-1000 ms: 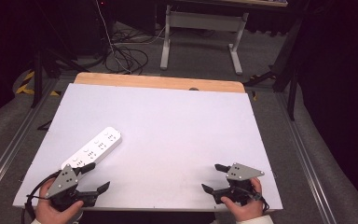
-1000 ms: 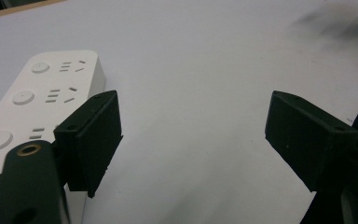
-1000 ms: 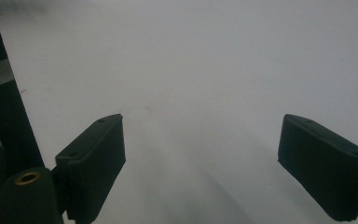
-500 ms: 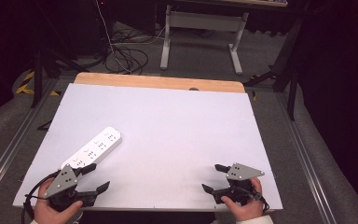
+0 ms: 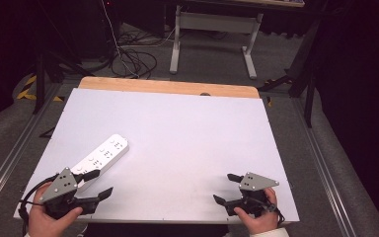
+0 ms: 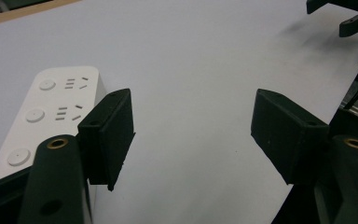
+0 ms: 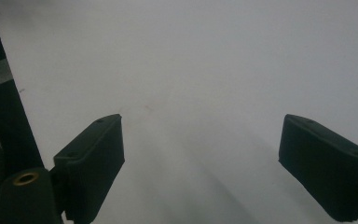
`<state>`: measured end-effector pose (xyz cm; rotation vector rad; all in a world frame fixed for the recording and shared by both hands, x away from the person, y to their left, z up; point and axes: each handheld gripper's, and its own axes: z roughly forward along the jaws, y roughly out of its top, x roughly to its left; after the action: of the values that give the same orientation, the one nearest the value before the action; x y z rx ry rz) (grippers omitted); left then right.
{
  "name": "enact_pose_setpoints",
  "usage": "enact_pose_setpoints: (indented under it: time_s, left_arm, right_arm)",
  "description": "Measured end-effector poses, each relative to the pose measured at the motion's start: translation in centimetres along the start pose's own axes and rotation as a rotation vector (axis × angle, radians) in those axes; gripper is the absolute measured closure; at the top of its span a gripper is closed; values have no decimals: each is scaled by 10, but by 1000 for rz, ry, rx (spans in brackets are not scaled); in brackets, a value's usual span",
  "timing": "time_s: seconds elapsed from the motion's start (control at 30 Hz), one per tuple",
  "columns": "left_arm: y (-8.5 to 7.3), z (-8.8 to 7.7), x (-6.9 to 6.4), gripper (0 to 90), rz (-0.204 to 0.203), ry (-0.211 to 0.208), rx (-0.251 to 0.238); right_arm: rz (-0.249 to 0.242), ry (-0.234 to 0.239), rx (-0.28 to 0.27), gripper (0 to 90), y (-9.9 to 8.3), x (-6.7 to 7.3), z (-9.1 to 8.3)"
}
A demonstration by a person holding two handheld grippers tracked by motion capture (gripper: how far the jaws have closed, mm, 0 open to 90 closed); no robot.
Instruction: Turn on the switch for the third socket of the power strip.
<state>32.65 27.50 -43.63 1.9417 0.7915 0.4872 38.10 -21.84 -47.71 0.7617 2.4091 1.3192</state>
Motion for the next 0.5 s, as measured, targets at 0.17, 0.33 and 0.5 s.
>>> enact_pose_setpoints:
  time_s: [0.17,0.33,0.5]
  left_arm:
    - [8,-3,2,302,13,8,8]
    - [14,-4,4,299,14,-5,13]
    - [19,-7,6,302,12,0,13]
  right_arm:
    - [-2,0,-5,140,0,0,0]
    - [-4,3,0,140,0,1,0]
    - [-4,4,-1,140,0,0,0]
